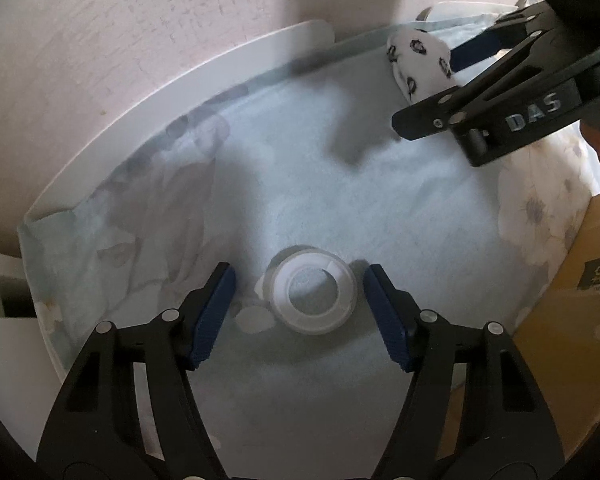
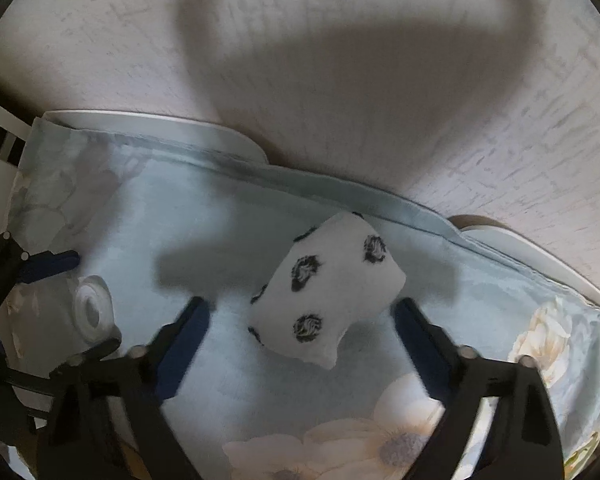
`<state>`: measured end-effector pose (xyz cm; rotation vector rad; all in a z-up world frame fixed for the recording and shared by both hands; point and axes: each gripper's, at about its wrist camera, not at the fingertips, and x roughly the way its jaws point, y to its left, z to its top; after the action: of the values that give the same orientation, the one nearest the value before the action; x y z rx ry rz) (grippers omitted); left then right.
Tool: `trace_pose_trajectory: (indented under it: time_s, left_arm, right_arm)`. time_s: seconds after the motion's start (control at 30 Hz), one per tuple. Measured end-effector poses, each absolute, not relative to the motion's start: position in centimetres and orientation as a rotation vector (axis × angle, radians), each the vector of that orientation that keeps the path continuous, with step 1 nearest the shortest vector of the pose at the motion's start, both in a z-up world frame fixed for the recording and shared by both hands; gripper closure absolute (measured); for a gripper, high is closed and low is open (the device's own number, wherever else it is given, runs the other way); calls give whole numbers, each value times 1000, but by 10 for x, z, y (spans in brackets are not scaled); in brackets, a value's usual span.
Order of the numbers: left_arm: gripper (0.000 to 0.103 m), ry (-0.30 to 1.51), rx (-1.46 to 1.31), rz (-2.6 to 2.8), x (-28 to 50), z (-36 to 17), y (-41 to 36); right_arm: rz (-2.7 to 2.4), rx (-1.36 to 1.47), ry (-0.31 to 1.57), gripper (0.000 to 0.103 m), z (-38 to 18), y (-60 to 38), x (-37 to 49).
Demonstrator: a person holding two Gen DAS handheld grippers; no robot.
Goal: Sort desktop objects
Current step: 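Grasp clear tape roll with left gripper while right grasps white panda plush, then carry tape roll and panda plush into the box and release both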
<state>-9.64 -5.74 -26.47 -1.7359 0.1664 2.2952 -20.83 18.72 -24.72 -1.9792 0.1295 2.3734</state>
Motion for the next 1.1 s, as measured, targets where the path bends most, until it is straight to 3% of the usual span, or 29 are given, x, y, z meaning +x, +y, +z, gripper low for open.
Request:
trace_pose_trajectory:
  time_s: [0.07,0.13,0.23,0.3,1.1]
  left_arm:
    - [41,154,-1731,2290,-97,-266,-57]
    - [52,128,-1718,2275,-97,-266,-55]
    - [64,145,-1699,2263,-95,-265,-50]
    - [64,183,-1689,2262,-94,-265,-45]
    - [64,18,-1696,2315,-82,-248,-57]
  right_arm:
    - [2384,-1965,67,33,-245,185,-206]
    - [2399,-1958,60,50,-241,185,-204]
    - [2400,-1962,61,61,-238,187,-201]
    - [2402,-1963,62,66,-236,188,-198]
    - [2459,-1969,-1,70,-199,190,-141]
